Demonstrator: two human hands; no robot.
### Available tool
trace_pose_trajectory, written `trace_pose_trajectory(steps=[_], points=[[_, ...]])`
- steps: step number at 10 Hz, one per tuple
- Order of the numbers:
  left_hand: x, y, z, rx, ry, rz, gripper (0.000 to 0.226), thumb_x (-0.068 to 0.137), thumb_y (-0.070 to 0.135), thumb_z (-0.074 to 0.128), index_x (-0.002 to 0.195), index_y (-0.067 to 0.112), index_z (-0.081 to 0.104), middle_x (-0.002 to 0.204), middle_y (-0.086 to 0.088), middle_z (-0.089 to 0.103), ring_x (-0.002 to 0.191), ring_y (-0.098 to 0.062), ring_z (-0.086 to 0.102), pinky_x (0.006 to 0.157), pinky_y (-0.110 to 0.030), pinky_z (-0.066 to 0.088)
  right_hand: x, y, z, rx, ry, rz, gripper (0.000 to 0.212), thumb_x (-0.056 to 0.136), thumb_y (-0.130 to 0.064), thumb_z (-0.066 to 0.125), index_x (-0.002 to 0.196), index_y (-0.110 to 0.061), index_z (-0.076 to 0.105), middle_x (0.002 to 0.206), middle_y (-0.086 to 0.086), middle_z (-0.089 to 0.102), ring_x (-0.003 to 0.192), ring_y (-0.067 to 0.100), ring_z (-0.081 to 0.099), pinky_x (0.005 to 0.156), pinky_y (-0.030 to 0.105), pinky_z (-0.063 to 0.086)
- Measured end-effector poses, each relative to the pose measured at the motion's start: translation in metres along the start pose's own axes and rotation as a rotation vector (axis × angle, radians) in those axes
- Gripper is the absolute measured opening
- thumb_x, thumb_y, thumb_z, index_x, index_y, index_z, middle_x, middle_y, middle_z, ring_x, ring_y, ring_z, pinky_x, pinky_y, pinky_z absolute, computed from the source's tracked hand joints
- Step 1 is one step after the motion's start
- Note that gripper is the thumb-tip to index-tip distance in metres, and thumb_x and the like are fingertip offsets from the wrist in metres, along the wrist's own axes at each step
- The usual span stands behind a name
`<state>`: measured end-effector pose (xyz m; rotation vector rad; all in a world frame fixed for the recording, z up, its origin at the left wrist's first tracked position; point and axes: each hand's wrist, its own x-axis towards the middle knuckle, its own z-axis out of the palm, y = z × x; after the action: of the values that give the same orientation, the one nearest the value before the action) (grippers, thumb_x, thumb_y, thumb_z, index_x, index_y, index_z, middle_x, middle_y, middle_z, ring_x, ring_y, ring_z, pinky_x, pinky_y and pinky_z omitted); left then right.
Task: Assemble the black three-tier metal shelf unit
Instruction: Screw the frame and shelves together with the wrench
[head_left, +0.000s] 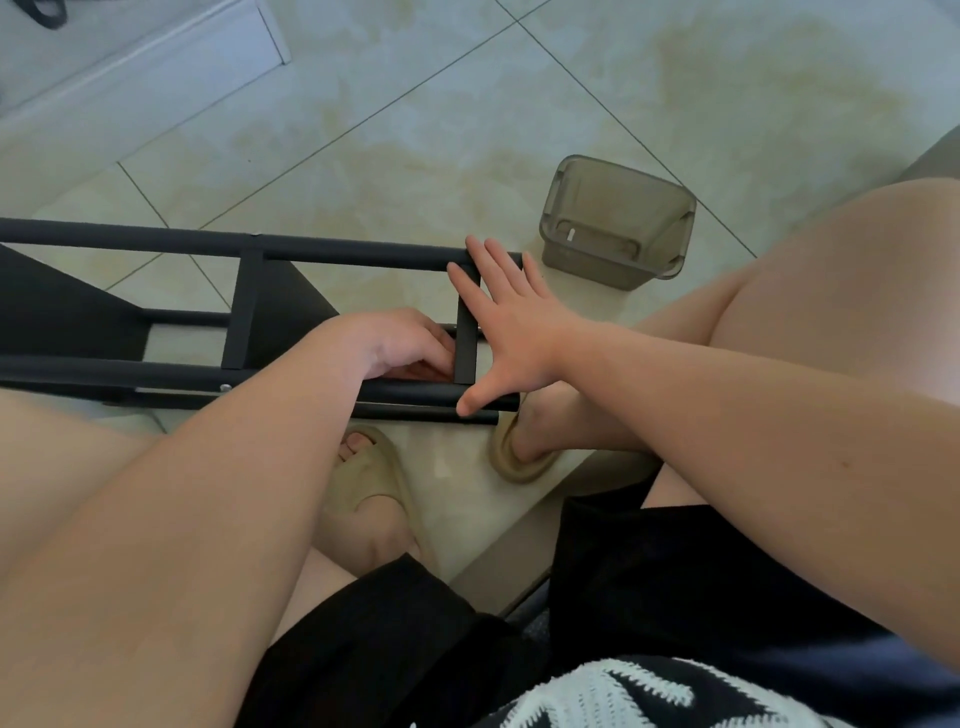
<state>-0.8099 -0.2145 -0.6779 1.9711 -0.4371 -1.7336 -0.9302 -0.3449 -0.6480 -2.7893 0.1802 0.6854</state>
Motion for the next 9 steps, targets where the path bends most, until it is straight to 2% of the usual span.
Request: trace_pose_trajectory(steps=[1,2,3,4,5,7,9], points=[[0.0008,0.0011,0.0014,0.023,-0.004,-0.005,0.025,0.082,-0.003,0.069,0.067,0.015,0.078,0.076,-0.004,0.074,0.075,-0.017,0.069,0.081,-0.026,0.054,-0.0009,-0.0003,-0.0005,0.006,-0.001,0.001,0.151,0.059,-0.086,0.070,0.160,-0.011,-0.014,0.162,0.017,-0.031,0.150,0.031,-0.030,0.122,0.051,-0.014],[0.0005,0.0019,0.0026,0.036,0.012,-0.015,0.015,0.082,-0.002,0.067,0.091,0.004,0.078,0.087,-0.011,0.075,0.080,-0.020,0.067,0.088,-0.032,0.054,-0.0006,-0.0007,-0.0004,0.007,0.000,0.004,0.151,0.059,-0.086,0.070,0.160,-0.011,-0.014,0.162,0.016,-0.031,0.150,0.031,-0.030,0.123,0.051,-0.014],[0.0013,0.0021,0.0025,0.033,0.012,-0.024,0.016,0.082,-0.002,0.067,0.092,0.005,0.078,0.091,-0.014,0.076,0.081,-0.019,0.068,0.088,-0.033,0.054,-0.0007,-0.0010,-0.0005,0.009,0.000,0.003,0.151,0.059,-0.086,0.070,0.160,-0.012,-0.014,0.162,0.016,-0.032,0.150,0.031,-0.030,0.123,0.051,-0.014],[0.0028,0.0022,0.0018,0.008,-0.003,-0.040,0.016,0.083,-0.004,0.065,0.091,0.004,0.076,0.082,-0.008,0.074,0.074,-0.016,0.068,0.076,-0.026,0.053,-0.0011,-0.0013,-0.0009,0.008,0.002,0.005,0.151,0.059,-0.085,0.071,0.160,-0.011,-0.013,0.162,0.016,-0.031,0.150,0.031,-0.030,0.123,0.051,-0.014],[0.0059,-0.0003,0.0011,-0.011,-0.020,-0.071,0.021,0.084,-0.004,0.063,0.102,-0.001,0.074,0.090,-0.012,0.073,0.078,-0.019,0.068,0.079,-0.028,0.054,-0.0010,-0.0017,-0.0002,0.008,0.005,0.003,0.152,0.058,-0.086,0.071,0.160,-0.011,-0.013,0.162,0.016,-0.031,0.150,0.031,-0.030,0.123,0.051,-0.013],[0.0040,0.0006,-0.0006,-0.105,-0.143,-0.118,0.026,0.090,0.000,0.060,0.113,0.000,0.072,0.108,-0.017,0.073,0.095,-0.025,0.069,0.093,-0.035,0.054,-0.0009,-0.0014,0.0004,0.006,0.004,0.006,0.151,0.058,-0.086,0.070,0.160,-0.012,-0.014,0.162,0.016,-0.031,0.150,0.031,-0.030,0.123,0.052,-0.012],[0.0028,0.0032,0.0004,-0.147,-0.167,-0.160,0.025,0.093,0.003,0.056,0.112,0.001,0.072,0.099,-0.014,0.073,0.085,-0.022,0.070,0.090,-0.032,0.055,-0.0007,-0.0020,0.0006,0.011,0.003,0.005,0.152,0.058,-0.087,0.070,0.160,-0.012,-0.014,0.162,0.017,-0.031,0.150,0.031,-0.031,0.123,0.051,-0.014]])
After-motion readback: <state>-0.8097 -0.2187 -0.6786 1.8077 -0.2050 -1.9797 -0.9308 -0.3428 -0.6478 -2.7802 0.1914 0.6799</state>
